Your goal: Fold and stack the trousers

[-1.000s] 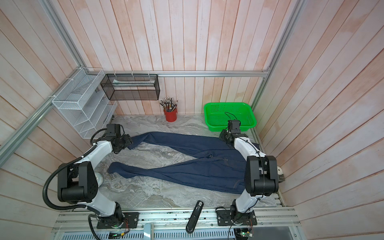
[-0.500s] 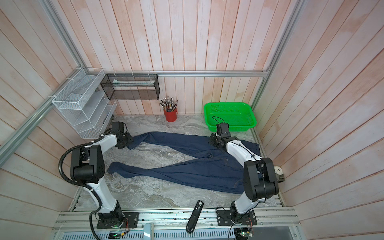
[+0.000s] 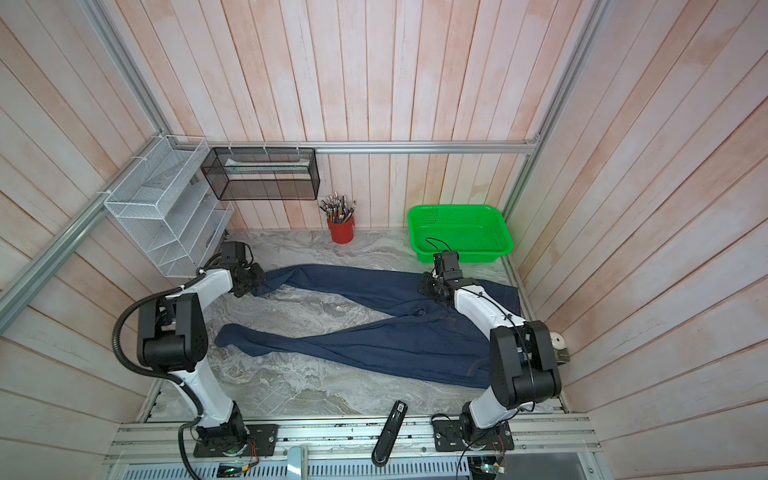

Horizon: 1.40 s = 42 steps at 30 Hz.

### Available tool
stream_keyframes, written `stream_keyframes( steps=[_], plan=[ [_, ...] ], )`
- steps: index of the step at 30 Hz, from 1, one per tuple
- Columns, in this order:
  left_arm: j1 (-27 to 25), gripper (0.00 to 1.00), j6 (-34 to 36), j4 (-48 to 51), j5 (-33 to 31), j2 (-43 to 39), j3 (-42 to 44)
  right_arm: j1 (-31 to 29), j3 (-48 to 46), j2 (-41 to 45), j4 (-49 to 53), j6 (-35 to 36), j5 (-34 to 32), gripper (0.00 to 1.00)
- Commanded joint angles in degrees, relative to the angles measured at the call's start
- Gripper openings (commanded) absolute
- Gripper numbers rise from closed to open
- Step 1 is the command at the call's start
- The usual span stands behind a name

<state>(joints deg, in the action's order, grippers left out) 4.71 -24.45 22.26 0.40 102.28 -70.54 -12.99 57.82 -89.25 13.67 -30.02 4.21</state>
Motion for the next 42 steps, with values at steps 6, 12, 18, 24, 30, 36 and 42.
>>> stream_keyframes(
  steps=[6,12,18,24,30,36,42],
  plan=[
    [-6.2,0.0,1.3,13.9,-8.5,-24.4,3.7,-0.4,-1.5,2.8,0.7,1.0,0.9,0.41],
    [-8.9,0.0,-0.4,29.9,-9.8,-32.4,0.2,-0.6,-2.2,3.9,1.1,1.7,1.0,0.41],
    [-9.2,0.0,1.7,30.8,-12.7,-24.9,-7.7,-0.7,-2.4,3.1,1.2,2.2,0.8,0.41],
    [-9.0,0.0,4.6,24.4,-21.6,-9.6,-17.9,-0.7,-2.4,2.9,1.6,2.2,0.3,0.41],
    [-6.5,0.0,4.6,24.5,-27.3,5.9,-27.9,-0.7,-2.3,3.4,2.3,2.9,-1.3,0.41],
    [-4.4,0.0,4.8,24.3,-31.8,15.4,-34.5,-0.1,-1.9,1.9,2.4,3.4,-3.1,0.41],
    [-2.3,0.0,7.1,25.2,-31.6,21.7,-41.0,2.9,-1.7,-0.9,2.4,1.8,-4.9,0.43]
  ],
)
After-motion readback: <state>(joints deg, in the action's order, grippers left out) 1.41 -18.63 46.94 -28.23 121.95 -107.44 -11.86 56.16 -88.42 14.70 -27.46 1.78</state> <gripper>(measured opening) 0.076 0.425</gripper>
